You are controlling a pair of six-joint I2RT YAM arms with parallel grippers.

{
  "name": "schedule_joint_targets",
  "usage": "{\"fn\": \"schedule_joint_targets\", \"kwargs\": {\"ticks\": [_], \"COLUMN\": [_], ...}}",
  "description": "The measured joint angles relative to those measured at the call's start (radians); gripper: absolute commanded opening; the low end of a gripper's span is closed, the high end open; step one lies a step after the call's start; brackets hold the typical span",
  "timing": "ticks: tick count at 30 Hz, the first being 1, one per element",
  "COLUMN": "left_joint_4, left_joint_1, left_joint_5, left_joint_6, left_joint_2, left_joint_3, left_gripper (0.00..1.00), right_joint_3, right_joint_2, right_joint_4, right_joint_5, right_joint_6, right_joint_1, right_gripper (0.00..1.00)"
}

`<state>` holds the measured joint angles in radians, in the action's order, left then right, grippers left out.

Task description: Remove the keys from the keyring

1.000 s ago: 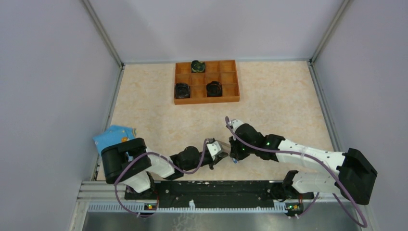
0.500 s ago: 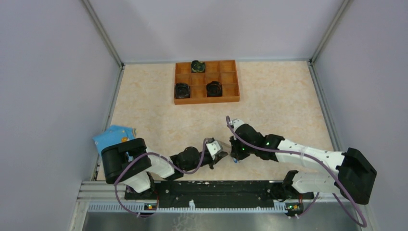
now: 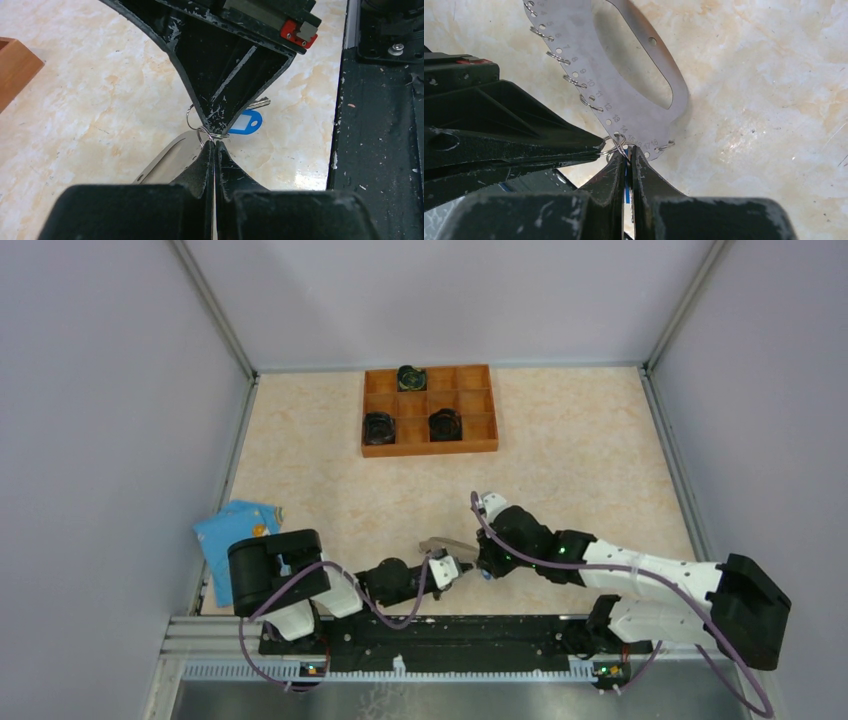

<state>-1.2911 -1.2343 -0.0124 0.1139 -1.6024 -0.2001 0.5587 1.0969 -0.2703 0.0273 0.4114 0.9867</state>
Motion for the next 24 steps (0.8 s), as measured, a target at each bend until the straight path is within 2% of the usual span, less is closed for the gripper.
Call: {"fn": "schedule_joint_targets", "kwargs": {"ticks": [10,24], "left_joint_4": [-0.043,0.016], "left_joint_1": [-0.066,-0.089], "left_joint_5": [-0.12,-0.202], "left_joint_6": [0.122,0.14], "left_joint_2": [-0.033,-0.039], "left_joint_3": [-0.004,-0.039], "left_gripper": [0.0,0.0], "right_joint_3": [-0.024,-0.02], "right_joint_2": [-0.039,-0.026], "right_joint_4": [0.039,0.018], "right_joint_5": [0.047,0.05], "right_joint_6": [-0.063,-0.071], "right_joint_1": [0.043,0.064], "right_gripper": [0.0,0.0]}}
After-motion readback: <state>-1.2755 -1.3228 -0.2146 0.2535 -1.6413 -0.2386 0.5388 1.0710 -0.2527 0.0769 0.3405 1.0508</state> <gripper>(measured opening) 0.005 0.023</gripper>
